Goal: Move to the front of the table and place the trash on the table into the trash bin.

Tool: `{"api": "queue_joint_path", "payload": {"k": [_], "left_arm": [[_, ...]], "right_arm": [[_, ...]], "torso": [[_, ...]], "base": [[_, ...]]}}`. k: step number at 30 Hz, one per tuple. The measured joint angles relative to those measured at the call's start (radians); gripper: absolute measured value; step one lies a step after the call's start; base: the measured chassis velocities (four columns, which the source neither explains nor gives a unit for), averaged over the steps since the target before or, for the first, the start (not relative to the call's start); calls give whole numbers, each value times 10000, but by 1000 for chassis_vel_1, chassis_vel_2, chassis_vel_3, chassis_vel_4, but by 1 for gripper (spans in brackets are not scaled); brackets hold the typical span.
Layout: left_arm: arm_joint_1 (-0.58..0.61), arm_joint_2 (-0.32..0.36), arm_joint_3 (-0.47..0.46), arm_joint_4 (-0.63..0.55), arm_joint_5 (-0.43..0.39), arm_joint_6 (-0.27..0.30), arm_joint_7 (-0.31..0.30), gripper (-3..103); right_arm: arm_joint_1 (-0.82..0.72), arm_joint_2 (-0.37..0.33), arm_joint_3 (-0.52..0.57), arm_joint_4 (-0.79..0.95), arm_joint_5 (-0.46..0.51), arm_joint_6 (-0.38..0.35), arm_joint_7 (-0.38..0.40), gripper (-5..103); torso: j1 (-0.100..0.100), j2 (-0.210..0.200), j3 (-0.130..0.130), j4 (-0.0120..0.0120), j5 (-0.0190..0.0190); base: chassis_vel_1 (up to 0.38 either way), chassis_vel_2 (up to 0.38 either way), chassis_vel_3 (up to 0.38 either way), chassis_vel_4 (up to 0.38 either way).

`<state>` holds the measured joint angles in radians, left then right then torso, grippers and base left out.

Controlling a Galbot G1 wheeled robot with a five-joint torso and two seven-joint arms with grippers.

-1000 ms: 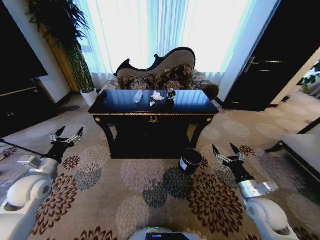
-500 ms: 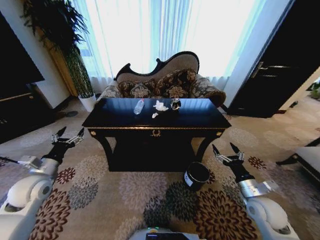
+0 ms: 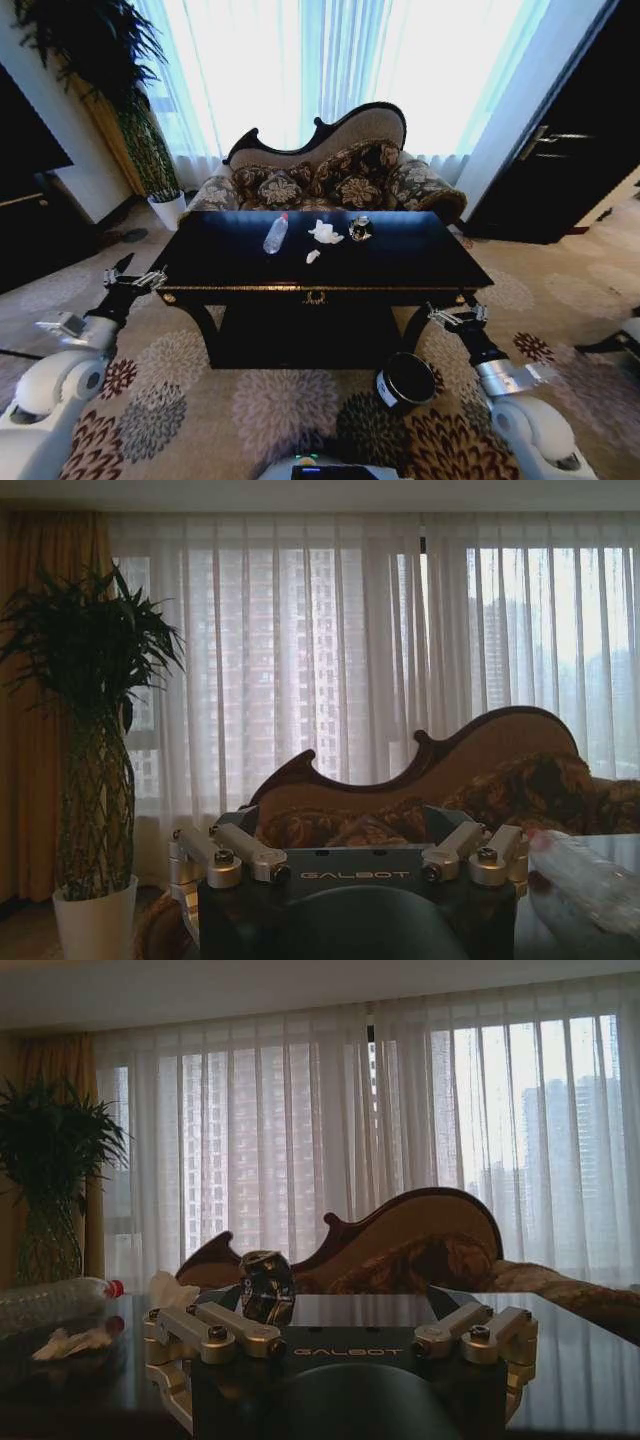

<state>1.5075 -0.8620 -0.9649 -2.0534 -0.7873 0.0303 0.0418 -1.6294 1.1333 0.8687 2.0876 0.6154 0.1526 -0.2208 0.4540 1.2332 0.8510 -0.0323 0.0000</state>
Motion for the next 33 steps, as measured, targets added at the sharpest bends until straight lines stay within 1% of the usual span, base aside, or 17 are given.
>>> {"api": "queue_joint_path", "payload": {"k": [3, 4, 7, 10, 11, 15, 16, 17, 18, 20, 21, 24, 25, 28, 29, 32, 33], "left_arm": [[0, 46, 95, 4, -43, -2, -29, 93], [-4, 82, 166, 10, -80, -3, -27, 90], [-70, 171, 364, 29, -109, -4, 29, 92], [-595, 378, 1202, 113, 4, 154, 58, 93], [-595, 378, 1202, 113, 4, 154, 58, 93], [-1362, 717, 2348, 117, -38, 475, -13, 93], [-1362, 717, 2348, 117, -38, 475, -13, 93], [-1458, 766, 2546, 88, -112, 535, -48, 97], [-1763, 879, 3029, 92, -287, 661, -120, 94], [-2347, 1019, 3707, 258, -519, 828, -230, 93], [-2347, 1019, 3707, 258, -519, 828, -230, 93], [-3646, 1172, 4843, 711, -1065, 1117, -461, 93], [-3646, 1172, 4843, 711, -1065, 1117, -461, 93], [-4979, 1280, 6014, 1312, -1175, 1221, -617, 93], [-4979, 1280, 6014, 1312, -1175, 1221, -617, 93], [-5879, 1241, 6962, 1624, -1347, 1283, -737, 93], [-5991, 1220, 7111, 1643, -1386, 1301, -747, 93]], "right_arm": [[2, 27, -60, 27, 76, 64, 12, 100], [0, 45, -73, 26, 86, 102, 10, 100], [-9, 74, -81, -4, 78, 159, -7, 100], [-43, 181, -95, -102, 40, 240, -38, 100], [-43, 181, -95, -102, 40, 240, -38, 100], [80, 122, -314, -196, -62, 284, -59, 100], [80, 122, -314, -196, -62, 284, -59, 100], [148, 66, -402, -227, -81, 284, -59, 100], [186, 43, -477, -265, -110, 285, -59, 100], [171, 63, -492, -312, -135, 315, -60, 100], [171, 63, -492, -312, -135, 315, -60, 100], [133, 76, -401, -425, -142, 395, -81, 100], [133, 76, -401, -425, -142, 395, -81, 100], [169, 51, -392, -498, -150, 422, -90, 100], [169, 51, -392, -498, -150, 422, -90, 100], [218, 78, -422, -508, -179, 424, -89, 100], [220, 95, -423, -508, -180, 424, -89, 100]], "torso": [[0, 0, -1, -3, -6], [2, -1, 0, -3, -5], [10, -4, 3, 0, -1], [4, -4, 2, 0, -4], [4, -4, 2, 0, -4], [-15, 5, -5, -9, -1], [-15, 5, -5, -9, -1], [-14, 6, -5, 0, -1], [-13, 4, -4, 4, 0], [-3, 2, -1, 2, -3], [-3, 2, -1, 2, -3], [3, -2, 2, -4, -3], [3, -2, 2, -4, -3], [-2, 0, 0, -1, 1], [-2, 0, 0, -1, 1], [-2, -1, 0, -3, 0], [-1, -1, 0, -3, 0]], "base": [[-201, 192, 200, -172], [-118, 148, 185, -171], [-90, 126, 67, -95], [0, 0, 0, 0], [0, 0, 0, 0], [6, -9, -14, 5], [24, -36, -55, 22], [13, -48, -55, 22], [0, 0, 0, 0], [0, 0, 0, 0], [0, 0, 0, 0], [0, 0, 0, 0], [0, 0, 0, 0], [0, 0, 0, 0], [0, 0, 0, 0], [0, 0, 0, 0], [0, 0, 0, 0]]}}
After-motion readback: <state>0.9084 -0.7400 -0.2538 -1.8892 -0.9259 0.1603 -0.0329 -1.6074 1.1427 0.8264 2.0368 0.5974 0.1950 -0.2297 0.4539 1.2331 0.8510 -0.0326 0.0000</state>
